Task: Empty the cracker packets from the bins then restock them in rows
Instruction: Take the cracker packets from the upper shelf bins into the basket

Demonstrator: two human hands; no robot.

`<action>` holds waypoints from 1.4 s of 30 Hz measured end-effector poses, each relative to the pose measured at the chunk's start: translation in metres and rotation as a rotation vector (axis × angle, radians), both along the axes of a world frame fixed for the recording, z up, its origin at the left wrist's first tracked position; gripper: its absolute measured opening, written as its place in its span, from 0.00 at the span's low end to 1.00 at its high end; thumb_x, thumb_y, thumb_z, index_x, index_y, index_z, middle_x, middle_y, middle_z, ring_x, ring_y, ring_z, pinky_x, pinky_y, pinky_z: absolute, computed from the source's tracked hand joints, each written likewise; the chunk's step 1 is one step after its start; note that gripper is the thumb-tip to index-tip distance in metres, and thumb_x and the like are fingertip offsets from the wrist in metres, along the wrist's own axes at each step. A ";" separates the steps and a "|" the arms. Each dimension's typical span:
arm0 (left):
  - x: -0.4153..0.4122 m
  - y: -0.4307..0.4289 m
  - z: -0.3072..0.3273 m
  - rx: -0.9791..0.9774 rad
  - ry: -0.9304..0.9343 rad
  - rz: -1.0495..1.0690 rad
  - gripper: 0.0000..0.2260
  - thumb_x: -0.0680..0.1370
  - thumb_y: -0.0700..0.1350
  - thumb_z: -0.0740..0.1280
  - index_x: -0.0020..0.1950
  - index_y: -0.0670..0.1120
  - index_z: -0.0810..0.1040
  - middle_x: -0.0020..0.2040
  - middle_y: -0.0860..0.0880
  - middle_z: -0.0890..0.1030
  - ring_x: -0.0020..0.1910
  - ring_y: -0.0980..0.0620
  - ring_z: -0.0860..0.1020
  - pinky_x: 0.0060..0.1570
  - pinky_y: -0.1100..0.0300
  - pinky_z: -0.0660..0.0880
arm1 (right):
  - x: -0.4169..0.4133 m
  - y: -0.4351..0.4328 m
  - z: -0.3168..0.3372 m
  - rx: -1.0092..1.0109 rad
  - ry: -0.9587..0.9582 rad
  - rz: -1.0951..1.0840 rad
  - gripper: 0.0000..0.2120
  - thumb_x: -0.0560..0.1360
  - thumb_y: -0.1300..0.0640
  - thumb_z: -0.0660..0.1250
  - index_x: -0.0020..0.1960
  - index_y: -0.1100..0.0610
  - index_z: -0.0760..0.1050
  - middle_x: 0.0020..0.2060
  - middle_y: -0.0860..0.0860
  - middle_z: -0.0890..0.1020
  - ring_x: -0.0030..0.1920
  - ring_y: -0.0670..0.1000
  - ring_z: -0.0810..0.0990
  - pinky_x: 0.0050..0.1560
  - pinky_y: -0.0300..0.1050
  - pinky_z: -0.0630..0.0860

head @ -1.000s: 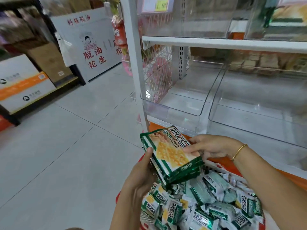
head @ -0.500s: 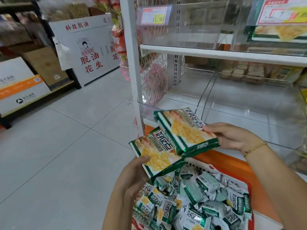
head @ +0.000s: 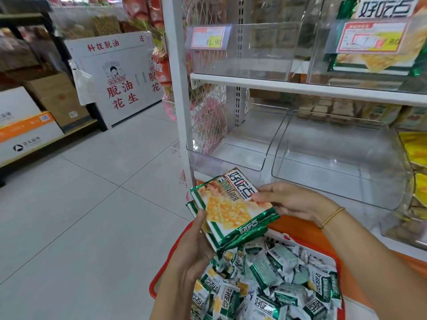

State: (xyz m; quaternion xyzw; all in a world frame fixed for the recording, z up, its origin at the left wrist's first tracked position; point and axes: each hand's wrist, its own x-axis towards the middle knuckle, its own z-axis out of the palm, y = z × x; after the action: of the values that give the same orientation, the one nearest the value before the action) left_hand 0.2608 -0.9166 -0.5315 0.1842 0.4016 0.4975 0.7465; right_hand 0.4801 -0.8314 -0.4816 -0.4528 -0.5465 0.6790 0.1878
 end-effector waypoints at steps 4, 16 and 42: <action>0.004 -0.001 0.013 0.080 0.028 -0.063 0.24 0.73 0.56 0.67 0.66 0.45 0.72 0.59 0.41 0.81 0.58 0.41 0.79 0.57 0.45 0.76 | -0.005 -0.008 0.012 0.126 -0.139 0.000 0.30 0.66 0.49 0.71 0.61 0.67 0.74 0.56 0.58 0.82 0.51 0.51 0.82 0.55 0.47 0.78; 0.001 0.051 0.103 0.374 0.269 -0.226 0.28 0.69 0.57 0.74 0.63 0.44 0.75 0.61 0.40 0.79 0.59 0.41 0.78 0.62 0.45 0.74 | 0.022 0.002 0.109 0.027 0.156 0.029 0.43 0.45 0.48 0.86 0.57 0.58 0.77 0.52 0.56 0.84 0.47 0.51 0.84 0.46 0.44 0.82; 0.121 0.163 0.277 1.252 1.548 0.145 0.21 0.78 0.43 0.65 0.70 0.43 0.69 0.67 0.43 0.72 0.65 0.45 0.71 0.61 0.56 0.67 | 0.121 -0.002 0.361 1.441 -1.508 -0.416 0.45 0.63 0.54 0.80 0.73 0.58 0.61 0.63 0.60 0.74 0.60 0.61 0.74 0.57 0.53 0.72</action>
State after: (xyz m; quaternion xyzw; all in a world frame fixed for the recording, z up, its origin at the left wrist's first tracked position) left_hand 0.3815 -0.7539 -0.2544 0.7932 0.4531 0.4066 0.0155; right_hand 0.6008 -0.8330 -0.1210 -0.6229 -0.7066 -0.3064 0.1370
